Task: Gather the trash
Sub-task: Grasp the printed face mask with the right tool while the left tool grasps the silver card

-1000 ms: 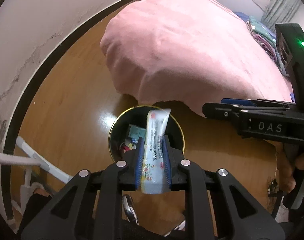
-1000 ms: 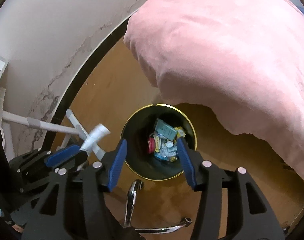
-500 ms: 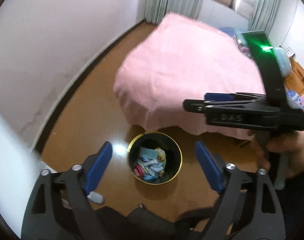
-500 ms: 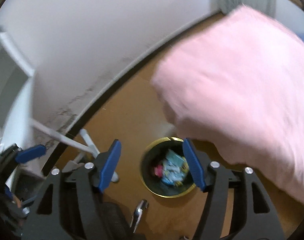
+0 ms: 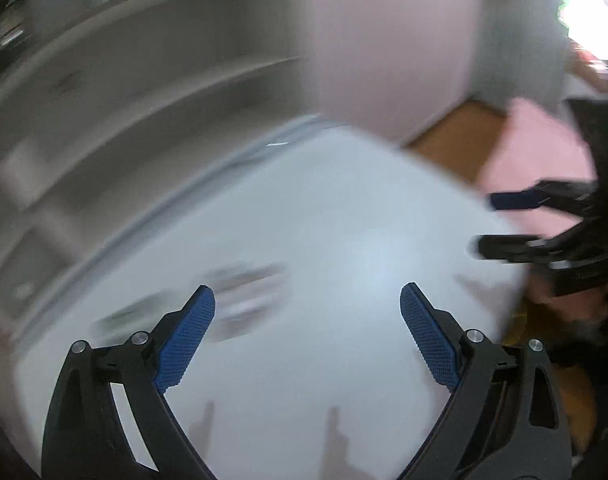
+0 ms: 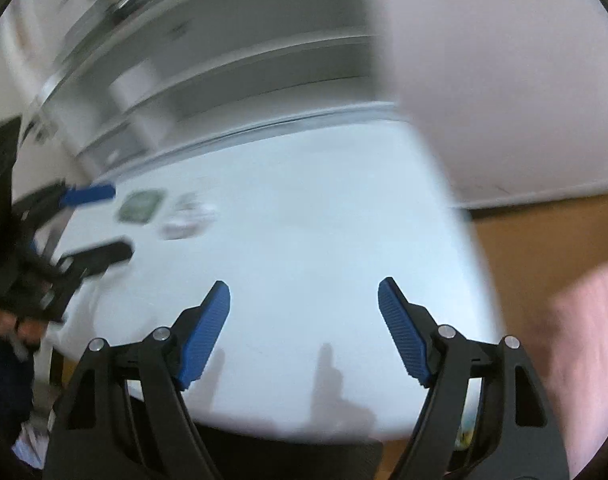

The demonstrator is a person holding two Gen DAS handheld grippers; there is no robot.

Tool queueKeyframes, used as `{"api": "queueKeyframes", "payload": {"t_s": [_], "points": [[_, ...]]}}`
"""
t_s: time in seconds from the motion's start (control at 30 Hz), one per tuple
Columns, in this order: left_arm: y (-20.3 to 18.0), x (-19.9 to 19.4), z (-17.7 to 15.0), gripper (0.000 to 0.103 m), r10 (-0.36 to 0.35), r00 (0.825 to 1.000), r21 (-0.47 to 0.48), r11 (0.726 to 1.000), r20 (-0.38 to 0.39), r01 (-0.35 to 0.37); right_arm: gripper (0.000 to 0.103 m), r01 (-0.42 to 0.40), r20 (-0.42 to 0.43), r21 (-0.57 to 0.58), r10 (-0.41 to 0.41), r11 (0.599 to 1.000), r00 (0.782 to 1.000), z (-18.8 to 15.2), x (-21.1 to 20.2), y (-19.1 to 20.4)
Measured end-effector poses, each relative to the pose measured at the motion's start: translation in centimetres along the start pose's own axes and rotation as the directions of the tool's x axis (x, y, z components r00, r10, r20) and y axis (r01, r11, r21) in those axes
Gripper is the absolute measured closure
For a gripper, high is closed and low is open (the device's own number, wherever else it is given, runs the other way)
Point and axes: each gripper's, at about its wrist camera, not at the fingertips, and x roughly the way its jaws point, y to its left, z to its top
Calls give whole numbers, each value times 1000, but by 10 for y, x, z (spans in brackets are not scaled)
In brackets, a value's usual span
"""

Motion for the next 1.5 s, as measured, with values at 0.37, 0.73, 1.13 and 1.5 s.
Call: {"api": "queueKeyframes", "payload": {"t_s": [0.37, 0.73, 1.13, 1.5], "points": [[163, -6, -101, 12, 115, 984, -112, 985, -138, -131, 26, -94, -231, -348, 12, 933, 973, 69, 132, 150], [164, 39, -68, 12, 58, 991, -8, 998, -124, -59, 77, -80, -263, -415, -35, 906, 964, 77, 162, 154], [127, 98, -32, 10, 67, 979, 233, 972, -191, -22, 88, -125, -158, -286, 82, 950, 984, 62, 105, 108], [169, 132, -5, 8, -25, 965, -22, 1000, -262, 20, 88, -124, -127, -150, 105, 981, 986, 22, 62, 53]]}}
